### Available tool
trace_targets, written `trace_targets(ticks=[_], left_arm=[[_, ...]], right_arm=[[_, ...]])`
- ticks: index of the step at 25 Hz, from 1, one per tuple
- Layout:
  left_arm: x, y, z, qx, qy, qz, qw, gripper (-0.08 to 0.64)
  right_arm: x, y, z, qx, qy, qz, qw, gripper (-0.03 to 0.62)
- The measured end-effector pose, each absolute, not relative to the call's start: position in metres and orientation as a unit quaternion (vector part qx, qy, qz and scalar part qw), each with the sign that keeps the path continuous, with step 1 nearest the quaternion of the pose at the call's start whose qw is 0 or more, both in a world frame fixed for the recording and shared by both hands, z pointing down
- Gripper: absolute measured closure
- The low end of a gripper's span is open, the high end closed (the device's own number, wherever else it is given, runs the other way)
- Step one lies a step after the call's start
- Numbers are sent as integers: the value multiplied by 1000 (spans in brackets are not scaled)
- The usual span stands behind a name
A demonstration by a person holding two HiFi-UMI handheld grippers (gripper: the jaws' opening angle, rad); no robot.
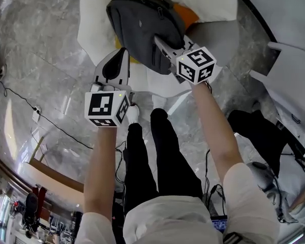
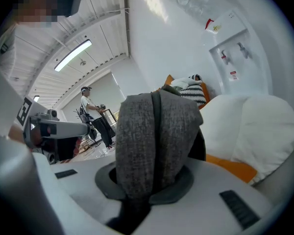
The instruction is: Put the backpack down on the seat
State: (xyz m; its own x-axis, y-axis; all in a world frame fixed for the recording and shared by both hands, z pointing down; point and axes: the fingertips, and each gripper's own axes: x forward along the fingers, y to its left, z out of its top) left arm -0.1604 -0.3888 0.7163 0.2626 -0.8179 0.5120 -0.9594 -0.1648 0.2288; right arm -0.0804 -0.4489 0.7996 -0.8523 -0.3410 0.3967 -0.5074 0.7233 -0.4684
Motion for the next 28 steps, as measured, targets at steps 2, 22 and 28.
trace_targets(ticks=[2,22,28], left_arm=[[-159,-393,723,751,-592,133,261,543],[-144,-402,780,755,-574,147,282,543],[-129,-413,783,761,-565,147,283,543]], right_arm=[[-84,-453,806,226,-918,295,138,520],[-54,-478,872,221,-906,345,106,522],[-31,-501,886,232,-908,330,117,522]])
